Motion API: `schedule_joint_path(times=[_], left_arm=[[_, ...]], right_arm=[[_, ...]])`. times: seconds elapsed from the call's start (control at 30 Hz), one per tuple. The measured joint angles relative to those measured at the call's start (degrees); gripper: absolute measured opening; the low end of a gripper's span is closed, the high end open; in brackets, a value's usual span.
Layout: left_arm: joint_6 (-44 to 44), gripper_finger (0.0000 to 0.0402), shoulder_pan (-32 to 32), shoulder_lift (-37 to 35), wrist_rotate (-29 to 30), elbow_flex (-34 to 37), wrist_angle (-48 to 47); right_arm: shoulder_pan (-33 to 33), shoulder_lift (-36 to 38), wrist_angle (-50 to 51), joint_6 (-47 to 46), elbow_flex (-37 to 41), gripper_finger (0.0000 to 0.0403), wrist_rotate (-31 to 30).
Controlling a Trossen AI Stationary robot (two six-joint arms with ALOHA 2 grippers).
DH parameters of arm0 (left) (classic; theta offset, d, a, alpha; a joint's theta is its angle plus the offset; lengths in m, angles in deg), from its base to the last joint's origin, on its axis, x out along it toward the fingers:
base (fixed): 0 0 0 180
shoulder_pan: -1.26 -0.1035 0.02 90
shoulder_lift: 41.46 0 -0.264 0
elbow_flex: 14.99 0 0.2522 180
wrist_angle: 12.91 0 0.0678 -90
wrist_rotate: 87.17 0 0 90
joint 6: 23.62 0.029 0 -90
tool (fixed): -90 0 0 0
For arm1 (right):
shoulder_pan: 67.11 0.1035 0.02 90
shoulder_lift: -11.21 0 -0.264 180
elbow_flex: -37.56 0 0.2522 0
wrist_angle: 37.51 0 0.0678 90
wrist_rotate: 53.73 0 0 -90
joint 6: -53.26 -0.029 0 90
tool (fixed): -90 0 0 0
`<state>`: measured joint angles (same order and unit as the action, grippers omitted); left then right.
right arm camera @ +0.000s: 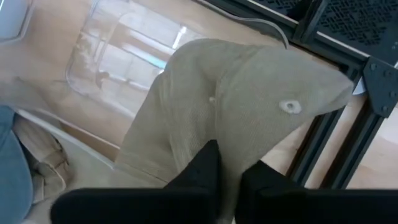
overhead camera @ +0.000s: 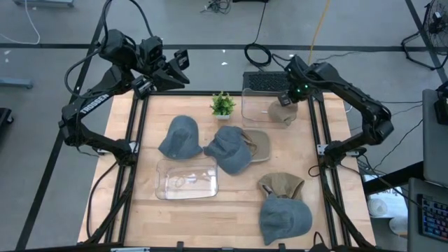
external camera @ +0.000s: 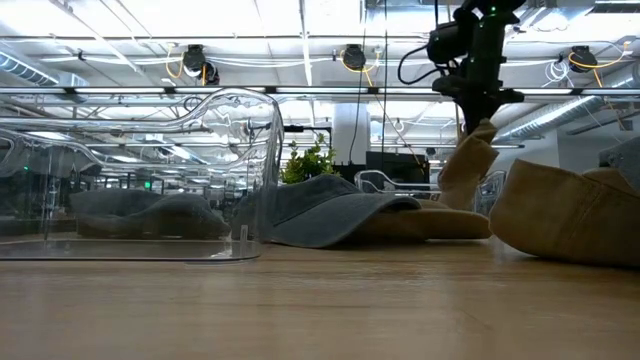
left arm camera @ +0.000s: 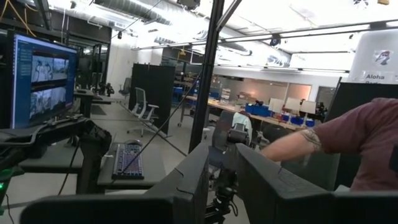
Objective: Pick & Place hat
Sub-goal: Put the top left brown cap into the top transparent bin, then put the bottom brown cap into the top transparent bin
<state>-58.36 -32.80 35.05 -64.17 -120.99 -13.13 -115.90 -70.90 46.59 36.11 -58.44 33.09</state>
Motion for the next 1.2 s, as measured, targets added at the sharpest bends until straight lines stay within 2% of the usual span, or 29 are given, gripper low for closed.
schedule_joint_path(times=[0.1, 0.37, 0.53, 0.73, 1.03, 1.2], left_arm=[[-0.33, 0.0085, 0.00, 0.00, -0.39, 0.00, 0.00], [-0.72, 0.0085, 0.00, -0.02, -0.94, 0.00, 0.00], [-0.71, 0.0085, 0.00, -0.02, -0.94, 0.00, 0.00], [-0.48, 0.0085, 0.00, -0.02, -0.69, 0.00, 0.00], [-1.42, 0.0085, 0.00, -0.02, -0.48, 0.00, 0.00], [-1.42, 0.0085, 0.00, -0.02, -0.48, 0.00, 0.01]], right_arm=[[0.00, 0.78, 0.49, 0.93, 0.00, 0.0071, -0.02], [0.00, 2.80, 1.07, 2.01, -3.11, 0.0231, 0.33], [0.02, 4.74, 1.00, 1.99, -8.18, 0.0296, 0.39], [1.30, 6.97, 1.06, 1.41, -13.13, 0.0322, 0.96], [6.35, 9.42, 1.07, 1.56, -17.69, 0.0315, 8.39], [9.94, 10.11, 1.07, 1.39, -20.02, 0.0314, 15.21]])
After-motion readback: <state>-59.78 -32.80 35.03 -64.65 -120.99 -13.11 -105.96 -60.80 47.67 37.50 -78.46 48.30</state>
